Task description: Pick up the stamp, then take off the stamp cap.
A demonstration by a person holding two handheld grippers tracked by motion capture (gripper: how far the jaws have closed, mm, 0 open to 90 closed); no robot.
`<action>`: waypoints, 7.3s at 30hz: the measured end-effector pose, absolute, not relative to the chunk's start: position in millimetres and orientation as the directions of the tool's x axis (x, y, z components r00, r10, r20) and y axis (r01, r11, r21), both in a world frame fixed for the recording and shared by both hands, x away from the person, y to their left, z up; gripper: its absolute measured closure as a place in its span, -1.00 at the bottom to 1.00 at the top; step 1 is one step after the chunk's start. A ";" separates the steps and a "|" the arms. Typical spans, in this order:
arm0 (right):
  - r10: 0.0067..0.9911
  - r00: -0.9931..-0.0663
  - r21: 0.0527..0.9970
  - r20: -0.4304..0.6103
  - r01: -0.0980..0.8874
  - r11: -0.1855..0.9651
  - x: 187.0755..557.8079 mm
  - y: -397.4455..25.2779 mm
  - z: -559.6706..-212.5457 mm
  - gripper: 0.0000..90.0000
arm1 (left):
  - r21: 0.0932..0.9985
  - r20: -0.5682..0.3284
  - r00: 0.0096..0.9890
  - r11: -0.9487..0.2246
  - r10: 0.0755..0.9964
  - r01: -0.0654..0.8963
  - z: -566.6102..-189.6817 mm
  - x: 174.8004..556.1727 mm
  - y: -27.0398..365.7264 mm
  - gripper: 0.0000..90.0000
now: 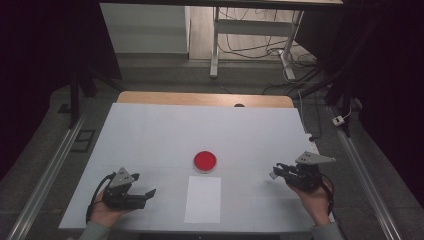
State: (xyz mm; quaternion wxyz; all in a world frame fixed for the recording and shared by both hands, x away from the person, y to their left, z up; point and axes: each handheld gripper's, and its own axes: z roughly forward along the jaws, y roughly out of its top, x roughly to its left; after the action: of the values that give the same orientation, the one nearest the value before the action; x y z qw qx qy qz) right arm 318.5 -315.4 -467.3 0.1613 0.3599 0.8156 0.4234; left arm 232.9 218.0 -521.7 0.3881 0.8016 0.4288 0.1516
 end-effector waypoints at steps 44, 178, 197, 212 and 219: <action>0.648 -0.753 0.873 0.113 0.386 0.297 312.7 -278.2 -468.8 0.67 | 0.749 -0.083 0.593 -0.342 0.801 0.567 -523.0 234.4 214.4 -0.61; 0.532 -0.840 0.907 0.107 0.302 0.294 313.0 -171.9 -474.5 0.67 | 0.786 -0.009 0.653 -0.398 0.758 0.473 -508.2 255.4 162.8 -0.59; 0.529 -0.842 0.908 0.107 0.300 0.293 312.0 -169.7 -474.6 0.67 | 0.791 0.001 0.688 -0.421 0.726 0.443 -503.6 265.6 137.7 -0.59; 0.526 -0.842 0.911 0.118 0.303 0.280 311.8 -168.8 -475.2 0.67 | 0.795 0.013 0.708 -0.437 0.706 0.421 -501.9 273.4 118.4 -0.59; 0.527 -0.842 0.912 0.118 0.301 0.277 311.5 -167.0 -475.8 0.67 | 0.796 0.024 0.715 -0.446 0.699 0.409 -501.3 274.7 111.9 -0.59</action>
State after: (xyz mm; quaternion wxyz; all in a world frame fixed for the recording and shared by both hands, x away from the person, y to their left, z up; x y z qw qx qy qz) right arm 311.5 -167.0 -475.8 0.1040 0.2612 0.7923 0.5415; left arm 274.7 111.9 -501.3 0.4077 0.8315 0.3331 0.1776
